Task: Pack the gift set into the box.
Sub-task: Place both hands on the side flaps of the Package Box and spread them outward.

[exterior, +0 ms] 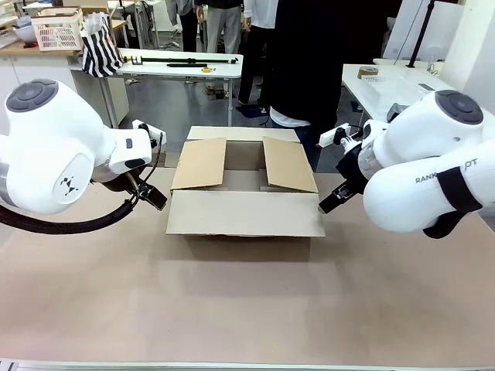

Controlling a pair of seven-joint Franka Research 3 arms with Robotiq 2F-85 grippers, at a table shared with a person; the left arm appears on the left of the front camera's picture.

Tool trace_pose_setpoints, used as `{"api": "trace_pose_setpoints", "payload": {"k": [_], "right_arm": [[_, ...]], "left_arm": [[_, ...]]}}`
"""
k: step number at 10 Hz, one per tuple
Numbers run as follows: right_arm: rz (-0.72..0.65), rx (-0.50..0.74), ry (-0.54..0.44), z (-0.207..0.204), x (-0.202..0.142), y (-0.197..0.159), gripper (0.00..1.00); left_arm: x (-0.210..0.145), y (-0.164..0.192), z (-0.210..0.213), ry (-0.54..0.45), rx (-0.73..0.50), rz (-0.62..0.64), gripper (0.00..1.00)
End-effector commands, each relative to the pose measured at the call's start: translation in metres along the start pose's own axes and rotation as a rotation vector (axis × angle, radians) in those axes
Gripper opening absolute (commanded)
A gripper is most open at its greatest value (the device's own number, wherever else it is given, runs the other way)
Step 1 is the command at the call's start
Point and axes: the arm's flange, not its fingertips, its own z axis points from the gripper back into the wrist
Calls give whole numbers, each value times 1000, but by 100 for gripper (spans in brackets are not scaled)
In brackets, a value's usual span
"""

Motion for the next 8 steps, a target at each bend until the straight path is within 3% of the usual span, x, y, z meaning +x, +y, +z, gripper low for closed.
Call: {"api": "trace_pose_setpoints", "payload": {"k": [1, 2, 3, 4, 6, 7, 8], "right_arm": [[21, 39, 12, 52, 6, -7, 100], [-53, 65, 5, 96, 13, -5, 100], [-137, 32, -15, 132, 16, 1, 100], [-187, 32, -49, 169, 12, 5, 100], [-284, -15, -174, 208, -12, 4, 100], [-170, 35, -73, 171, 11, 1, 100], [-170, 35, -73, 171, 11, 1, 100]], "left_arm": [[6, 7, 32, 23, -50, -10, 100], [13, 11, 63, 70, -104, 8, 100], [18, 14, 98, 91, -80, 41, 100], [14, 20, 129, 65, -175, 45, 100], [-3, 31, 168, -91, -335, 120, 100], [-2, 30, 150, -199, 77, 372, 100], [11, 18, 162, -24, -257, 78, 100]]}}
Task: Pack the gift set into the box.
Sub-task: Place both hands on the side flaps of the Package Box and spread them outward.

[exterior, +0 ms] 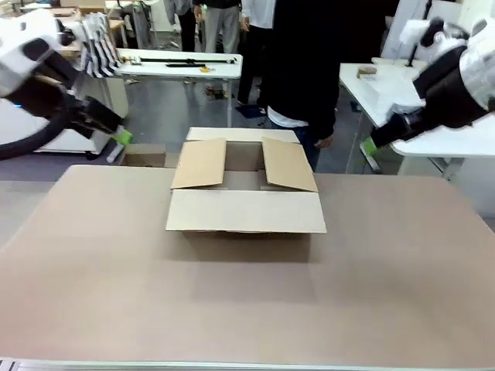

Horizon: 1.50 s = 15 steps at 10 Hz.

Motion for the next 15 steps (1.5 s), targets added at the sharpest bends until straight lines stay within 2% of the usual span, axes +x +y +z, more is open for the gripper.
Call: {"api": "trace_pose_setpoints", "payload": {"k": [1, 2, 3, 4, 5, 6, 7, 8, 9, 10, 11, 15], "right_arm": [[-14, -2, -27, 12, 1, -1, 100], [-262, 335, -149, 19, -2, -25, 100], [-500, 683, -374, 43, -18, -60, 100], [-818, 840, -411, 57, -30, -82, 100], [-1006, 960, -495, 67, -47, -107, 100], [-1081, 1057, -571, 71, -64, -129, 100], [-1162, 1112, -583, 67, -80, -149, 100], [-1219, 1115, -609, 58, -89, -162, 100], [-1234, 1068, -583, 46, -88, -164, 100], [-1106, 890, -459, 34, -76, -146, 100], [-933, 895, -416, 82, -71, -194, 100], [-933, 895, -416, 82, -71, -194, 100]], "left_arm": [[-9, -15, -24, 111, -74, -105, 100], [0, 0, 0, 0, 0, 0, 100], [-4, 22, 24, -4, -345, 36, 100], [-17, 51, 42, 9, -555, 98, 100], [-30, 77, 52, 15, -585, 167, 100], [-43, 95, 56, -1, -643, 222, 100], [-56, 113, 57, -35, -699, 276, 100], [-63, 127, 55, -82, -725, 339, 100], [-59, 130, 47, -77, -700, 413, 100], [-50, 124, 39, -33, -495, 472, 100], [-78, 134, 63, -82, -729, 360, 100], [-78, 134, 63, -82, -729, 360, 100]]}}
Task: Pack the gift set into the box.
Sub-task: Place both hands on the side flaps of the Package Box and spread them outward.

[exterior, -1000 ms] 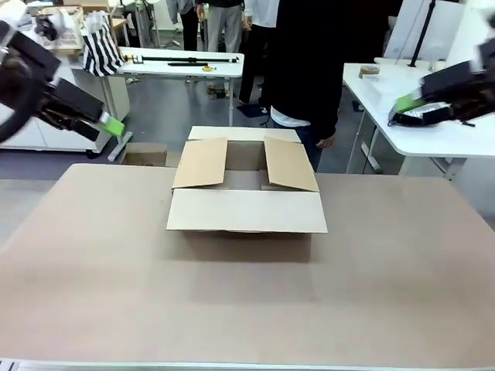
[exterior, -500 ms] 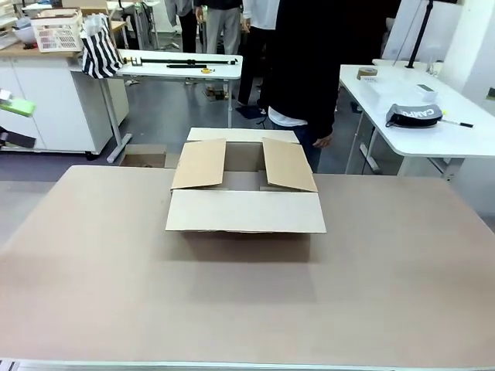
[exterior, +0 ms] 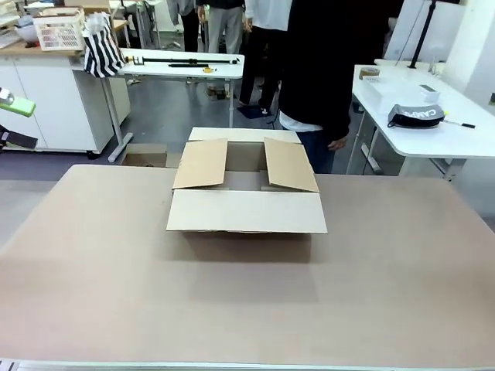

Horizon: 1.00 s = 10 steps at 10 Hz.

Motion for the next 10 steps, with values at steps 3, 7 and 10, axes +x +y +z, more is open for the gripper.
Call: {"api": "trace_pose_setpoints", "payload": {"k": [3, 7, 10], "right_arm": [[29, 20, -18, -1, 4, -1, 100], [29, 20, -18, -1, 4, -1, 100], [29, 20, -18, -1, 4, -1, 100]], "left_arm": [[10, -30, -17, -14, 149, -17, 100], [83, -118, -170, 185, 477, -127, 100], [88, -136, -301, 240, 770, -194, 100]]}}
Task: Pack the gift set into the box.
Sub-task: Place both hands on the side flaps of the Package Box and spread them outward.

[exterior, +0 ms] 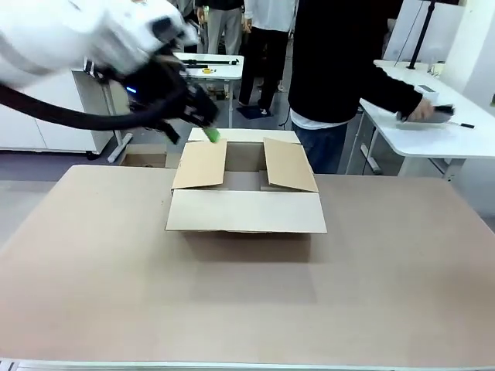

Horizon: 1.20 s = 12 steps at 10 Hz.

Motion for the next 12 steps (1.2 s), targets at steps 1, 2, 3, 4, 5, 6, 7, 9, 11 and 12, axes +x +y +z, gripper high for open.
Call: {"api": "trace_pose_setpoints", "payload": {"k": [1, 2, 3, 4, 5, 6, 7, 9, 11, 12], "right_arm": [[29, 25, -7, -3, 4, 0, 100], [29, 25, -7, -3, 4, 0, 100], [29, 25, -7, -3, 4, 0, 100], [29, 25, -7, -3, 4, 0, 100], [29, 25, -7, -3, 4, 0, 100], [29, 25, -7, -3, 4, 0, 100], [29, 25, -7, -3, 4, 0, 100], [29, 25, -7, -3, 4, 0, 100], [29, 25, -7, -3, 4, 0, 100], [29, 25, -7, -3, 4, 0, 100]], "left_arm": [[27, -7, -35, -4, 188, 24, 100], [21, 5, -39, 47, 71, -47, 100], [9, -13, -29, -2, 81, -18, 100], [9, -13, -29, -2, 81, -18, 100], [9, -13, -29, -2, 81, -18, 100], [16, -11, -47, 17, 89, -43, 100], [22, -26, -51, -76, 190, 86, 100], [74, -60, -113, 26, 400, 122, 100], [111, -76, -176, 94, 570, 148, 100], [120, -76, -194, 120, 623, 150, 100]]}}
